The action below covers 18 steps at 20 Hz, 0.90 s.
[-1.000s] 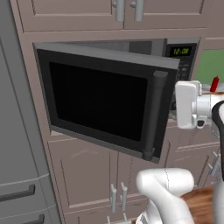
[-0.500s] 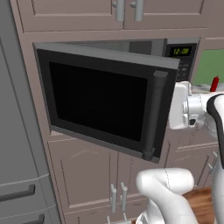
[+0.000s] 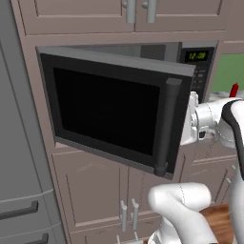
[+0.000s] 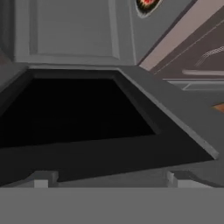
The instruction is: Retrieve the reheated potato from the microwave, then place the potato, cheese, and condiment on the cutting board.
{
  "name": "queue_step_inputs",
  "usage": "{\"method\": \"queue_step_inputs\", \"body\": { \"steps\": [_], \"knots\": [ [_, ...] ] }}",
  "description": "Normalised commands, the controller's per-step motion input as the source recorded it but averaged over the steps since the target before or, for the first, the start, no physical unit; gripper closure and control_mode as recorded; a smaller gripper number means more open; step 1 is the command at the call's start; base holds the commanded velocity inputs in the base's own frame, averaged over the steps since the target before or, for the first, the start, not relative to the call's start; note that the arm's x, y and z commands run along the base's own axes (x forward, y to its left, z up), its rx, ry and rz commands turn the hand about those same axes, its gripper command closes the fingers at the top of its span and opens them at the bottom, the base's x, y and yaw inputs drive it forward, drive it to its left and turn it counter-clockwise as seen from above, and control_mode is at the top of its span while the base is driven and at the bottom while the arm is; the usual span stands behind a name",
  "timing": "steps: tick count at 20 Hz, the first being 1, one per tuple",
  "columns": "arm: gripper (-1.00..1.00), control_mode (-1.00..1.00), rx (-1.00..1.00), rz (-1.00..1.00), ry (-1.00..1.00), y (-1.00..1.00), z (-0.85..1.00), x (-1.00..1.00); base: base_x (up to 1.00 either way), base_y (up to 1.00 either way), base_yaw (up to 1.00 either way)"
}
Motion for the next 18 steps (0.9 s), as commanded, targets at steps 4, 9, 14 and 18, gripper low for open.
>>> {"method": "queue_step_inputs", "body": {
  "steps": [4, 9, 14, 18],
  "knots": [
    [-1.0, -1.0, 0.01, 0.16, 0.0, 0.45, 0.0, -0.56, 0.0, 0.0, 0.0],
    [-1.0, -1.0, 0.03, 0.07, -0.03, 0.59, -0.04, -0.63, 0.0, 0.0, 0.0],
    [-1.0, -1.0, 0.02, 0.0, -0.11, 0.78, -0.09, -0.45, 0.0, 0.0, 0.0],
    [-1.0, -1.0, 0.0, 0.0, -0.06, 0.88, -0.01, -0.19, 0.0, 0.0, 0.0]
  ]
}}
